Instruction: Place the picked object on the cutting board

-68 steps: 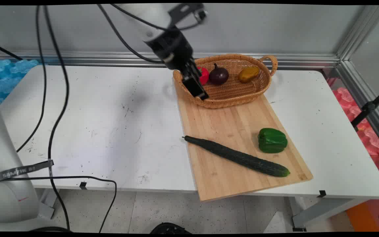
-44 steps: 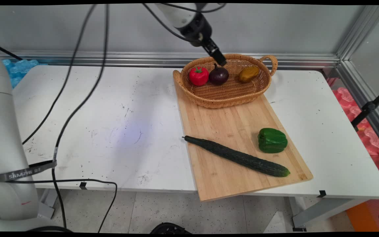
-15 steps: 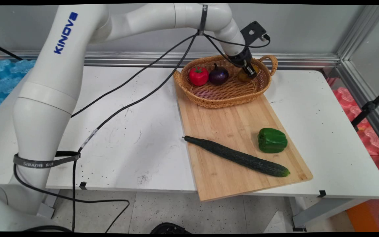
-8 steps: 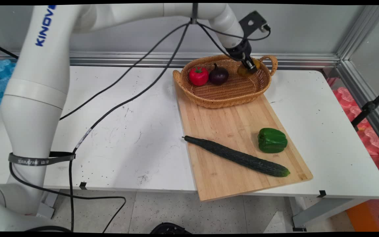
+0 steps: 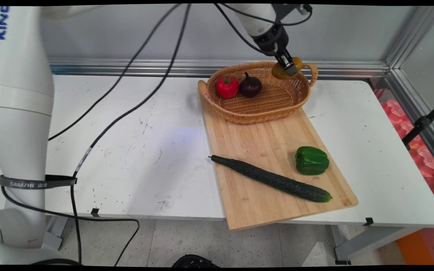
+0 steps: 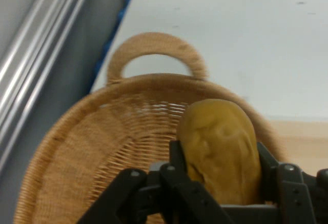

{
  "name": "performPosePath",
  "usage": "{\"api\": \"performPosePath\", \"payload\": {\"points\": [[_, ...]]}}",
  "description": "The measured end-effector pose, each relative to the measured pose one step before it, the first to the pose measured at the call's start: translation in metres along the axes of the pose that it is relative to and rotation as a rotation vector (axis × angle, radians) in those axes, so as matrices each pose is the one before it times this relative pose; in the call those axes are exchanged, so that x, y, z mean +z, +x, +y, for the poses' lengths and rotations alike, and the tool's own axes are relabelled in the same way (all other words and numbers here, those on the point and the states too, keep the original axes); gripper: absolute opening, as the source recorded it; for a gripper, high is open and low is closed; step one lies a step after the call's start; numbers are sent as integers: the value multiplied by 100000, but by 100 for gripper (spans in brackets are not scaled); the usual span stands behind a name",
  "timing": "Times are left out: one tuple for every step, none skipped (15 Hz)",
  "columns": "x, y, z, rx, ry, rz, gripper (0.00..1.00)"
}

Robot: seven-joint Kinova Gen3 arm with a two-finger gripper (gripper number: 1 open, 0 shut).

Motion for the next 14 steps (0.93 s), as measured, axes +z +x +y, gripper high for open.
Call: {"api": "performPosePath", "payload": {"points": [[-1038,-64,578,1865,-1905,44,0],[-1179,-155,723,2521,-2465,-64,0],[-946,-199,653,2203,-2255,-167,0],[-997,-244,808,2688,-2794,-257,0],[-878,-272,862,2765,-3063,-299,0],[-663,-316,713,2152,-2446,-352,0],[-647,-350,822,2462,-2697,-448,0],[-498,-368,783,2325,-2461,-554,0],[-325,-337,618,1986,-1765,-477,0],[-220,-418,679,2239,-1819,-706,0],[-29,-435,659,1979,-1701,-694,0],[127,-351,540,1503,-1238,-577,0],[261,-381,583,1531,-1267,-697,0],[420,-313,516,1318,-1035,-629,0]]}}
